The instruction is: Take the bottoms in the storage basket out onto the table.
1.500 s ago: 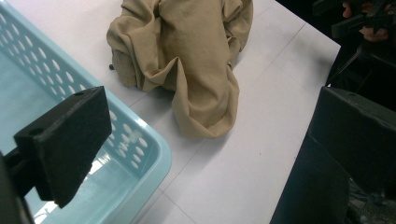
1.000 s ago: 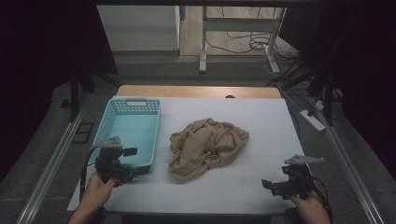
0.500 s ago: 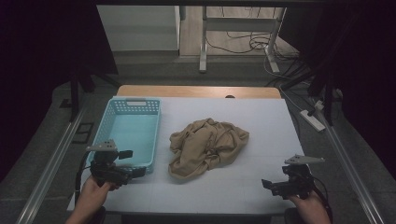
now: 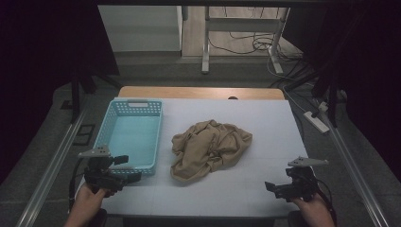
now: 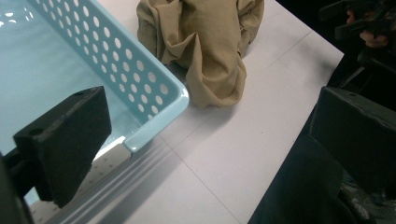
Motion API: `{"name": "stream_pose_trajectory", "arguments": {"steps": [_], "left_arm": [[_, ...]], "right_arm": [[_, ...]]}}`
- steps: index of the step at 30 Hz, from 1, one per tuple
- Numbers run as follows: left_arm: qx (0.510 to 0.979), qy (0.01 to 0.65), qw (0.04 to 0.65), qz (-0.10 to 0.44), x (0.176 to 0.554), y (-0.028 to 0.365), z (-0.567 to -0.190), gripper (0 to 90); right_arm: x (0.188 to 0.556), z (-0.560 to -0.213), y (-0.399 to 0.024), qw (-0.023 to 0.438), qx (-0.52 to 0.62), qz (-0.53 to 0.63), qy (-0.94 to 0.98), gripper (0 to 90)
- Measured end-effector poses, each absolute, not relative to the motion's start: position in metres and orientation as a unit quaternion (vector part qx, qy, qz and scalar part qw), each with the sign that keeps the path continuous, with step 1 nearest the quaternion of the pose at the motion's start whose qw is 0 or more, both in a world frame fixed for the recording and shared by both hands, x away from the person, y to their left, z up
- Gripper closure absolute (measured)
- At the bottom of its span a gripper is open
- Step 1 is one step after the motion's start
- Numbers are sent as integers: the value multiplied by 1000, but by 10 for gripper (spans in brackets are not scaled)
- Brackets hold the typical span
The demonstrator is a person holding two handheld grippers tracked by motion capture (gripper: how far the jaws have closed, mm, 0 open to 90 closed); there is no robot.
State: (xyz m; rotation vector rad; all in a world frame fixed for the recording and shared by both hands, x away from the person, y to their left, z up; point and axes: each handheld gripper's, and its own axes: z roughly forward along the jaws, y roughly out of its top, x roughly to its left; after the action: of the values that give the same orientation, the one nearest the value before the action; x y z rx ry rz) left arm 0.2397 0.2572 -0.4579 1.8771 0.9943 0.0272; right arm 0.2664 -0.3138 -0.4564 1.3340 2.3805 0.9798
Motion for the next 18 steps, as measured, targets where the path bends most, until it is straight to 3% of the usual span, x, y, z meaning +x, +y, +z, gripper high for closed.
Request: {"name": "stream_pose_trajectory", "arguments": {"steps": [18], "left_arm": [[768, 420, 483, 14, 227, 271, -466, 0]], "right_arm": [[266, -456, -313, 121, 457, 333, 816, 11]]}}
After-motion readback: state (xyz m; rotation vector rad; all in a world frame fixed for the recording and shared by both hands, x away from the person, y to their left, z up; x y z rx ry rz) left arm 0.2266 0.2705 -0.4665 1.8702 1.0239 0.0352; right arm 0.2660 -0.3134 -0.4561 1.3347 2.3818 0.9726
